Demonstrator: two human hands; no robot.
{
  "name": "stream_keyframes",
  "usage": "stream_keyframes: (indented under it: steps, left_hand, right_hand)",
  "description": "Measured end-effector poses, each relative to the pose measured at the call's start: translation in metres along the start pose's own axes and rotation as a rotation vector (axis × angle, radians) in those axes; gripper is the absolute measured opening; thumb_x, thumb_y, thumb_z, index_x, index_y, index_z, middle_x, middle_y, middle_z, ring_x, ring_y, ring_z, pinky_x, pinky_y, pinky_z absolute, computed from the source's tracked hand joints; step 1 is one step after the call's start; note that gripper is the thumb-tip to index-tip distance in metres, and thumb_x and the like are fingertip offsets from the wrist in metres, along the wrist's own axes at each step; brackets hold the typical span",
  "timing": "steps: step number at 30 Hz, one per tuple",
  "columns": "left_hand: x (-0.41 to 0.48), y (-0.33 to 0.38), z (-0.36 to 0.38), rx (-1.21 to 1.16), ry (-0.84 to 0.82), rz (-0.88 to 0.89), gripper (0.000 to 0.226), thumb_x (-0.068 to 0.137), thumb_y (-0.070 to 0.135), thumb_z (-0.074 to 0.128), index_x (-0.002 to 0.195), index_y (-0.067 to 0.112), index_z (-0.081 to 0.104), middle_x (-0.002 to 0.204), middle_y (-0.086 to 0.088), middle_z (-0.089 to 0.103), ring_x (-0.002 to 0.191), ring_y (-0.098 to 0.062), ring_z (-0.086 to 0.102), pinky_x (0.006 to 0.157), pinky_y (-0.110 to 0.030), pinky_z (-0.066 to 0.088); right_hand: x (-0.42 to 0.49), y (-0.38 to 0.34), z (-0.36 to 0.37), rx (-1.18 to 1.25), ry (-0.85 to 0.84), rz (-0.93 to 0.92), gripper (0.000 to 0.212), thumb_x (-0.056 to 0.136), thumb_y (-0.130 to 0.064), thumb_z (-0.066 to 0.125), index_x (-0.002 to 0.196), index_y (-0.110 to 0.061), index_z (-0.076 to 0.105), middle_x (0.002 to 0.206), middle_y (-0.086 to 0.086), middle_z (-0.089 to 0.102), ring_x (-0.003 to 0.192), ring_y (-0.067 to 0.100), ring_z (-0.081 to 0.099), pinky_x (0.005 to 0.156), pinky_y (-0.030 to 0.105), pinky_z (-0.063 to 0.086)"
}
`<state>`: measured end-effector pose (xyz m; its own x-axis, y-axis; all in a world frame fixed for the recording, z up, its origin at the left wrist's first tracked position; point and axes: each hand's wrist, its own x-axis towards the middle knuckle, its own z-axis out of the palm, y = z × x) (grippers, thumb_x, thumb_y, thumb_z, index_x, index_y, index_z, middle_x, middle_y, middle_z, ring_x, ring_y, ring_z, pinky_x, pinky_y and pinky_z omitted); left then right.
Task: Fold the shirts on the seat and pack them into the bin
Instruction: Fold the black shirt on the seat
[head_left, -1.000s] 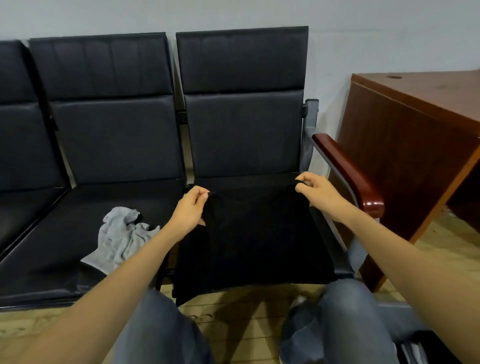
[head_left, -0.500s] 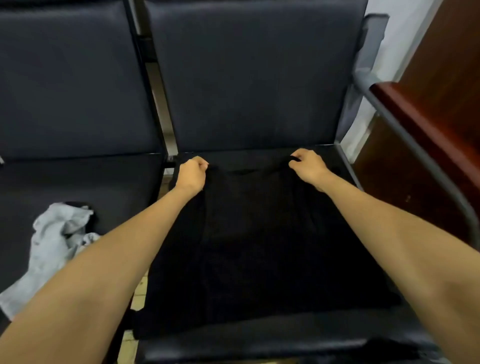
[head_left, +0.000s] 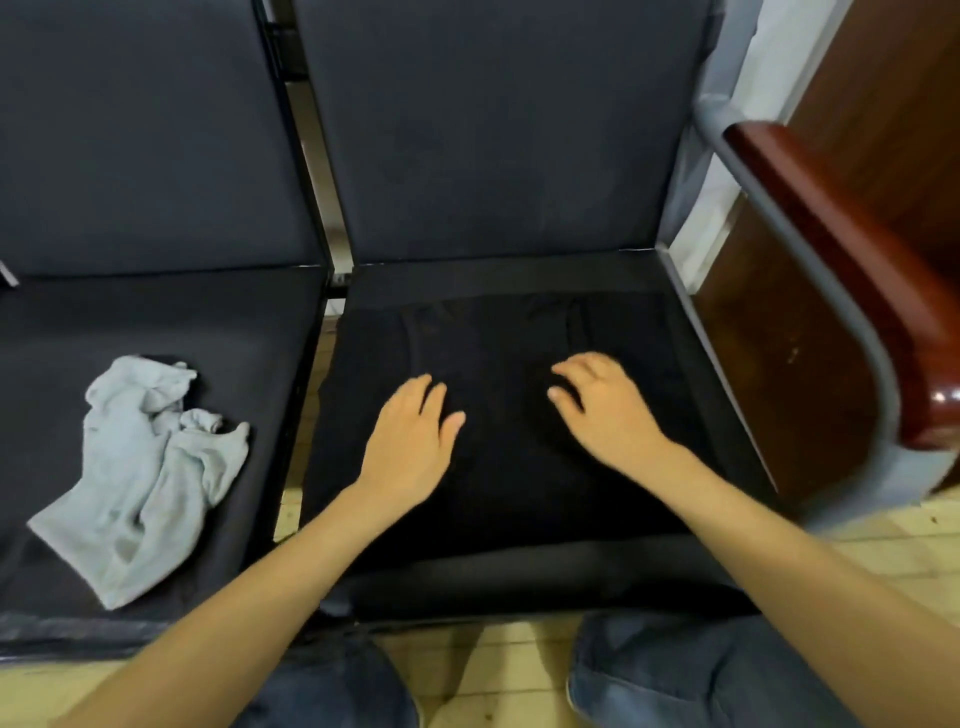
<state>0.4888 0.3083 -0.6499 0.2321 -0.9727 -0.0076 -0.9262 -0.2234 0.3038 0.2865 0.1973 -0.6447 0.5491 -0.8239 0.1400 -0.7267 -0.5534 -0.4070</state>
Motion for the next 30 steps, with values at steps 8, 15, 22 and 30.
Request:
stream_keyframes:
  steps: [8,15,22,30]
  left_hand:
    - [-0.03,0.017,0.032,0.185,-0.213,0.006,0.104,0.058,0.07,-0.041,0.149,0.031,-0.009,0.159,0.001,-0.011,0.145,-0.02,-0.016,0.115,-0.045,-0.011]
    - [-0.017,0.022,0.026,0.106,-0.253,0.055,0.062,0.095,0.058,0.004,0.15,0.032,-0.005,0.159,0.004,-0.014,0.143,-0.014,-0.022,0.113,-0.044,-0.017]
    - [-0.046,-0.01,0.019,0.185,-0.198,-0.093,0.104,0.064,0.071,-0.038,0.151,0.029,0.001,0.16,-0.002,0.001,0.147,-0.024,-0.002,0.115,-0.054,0.001]
    - [-0.064,-0.031,0.012,0.068,-0.058,-0.014,0.067,0.094,0.06,0.023,0.137,0.016,0.048,0.138,-0.014,0.051,0.127,-0.033,0.049,0.102,-0.051,0.037]
  right_hand:
    - [-0.073,0.029,-0.006,-0.234,-0.403,0.19,0.058,0.098,-0.058,0.013,0.15,-0.041,-0.007,0.157,-0.021,-0.012,0.145,0.016,-0.02,0.114,0.054,-0.012]
    - [-0.066,0.018,-0.01,-0.278,-0.293,0.249,0.06,0.099,-0.055,0.015,0.152,-0.029,0.011,0.16,-0.008,0.006,0.147,0.018,-0.01,0.113,0.055,-0.011]
    - [-0.043,-0.027,0.027,-0.165,-0.327,0.049,0.066,0.091,-0.063,0.005,0.151,-0.035,-0.001,0.161,-0.009,-0.002,0.146,0.015,-0.017,0.115,0.049,-0.011]
    - [-0.034,-0.027,0.035,-0.277,-0.388,0.081,0.062,0.095,-0.061,0.009,0.151,-0.036,-0.002,0.16,-0.011,-0.007,0.146,0.017,-0.017,0.113,0.054,-0.014]
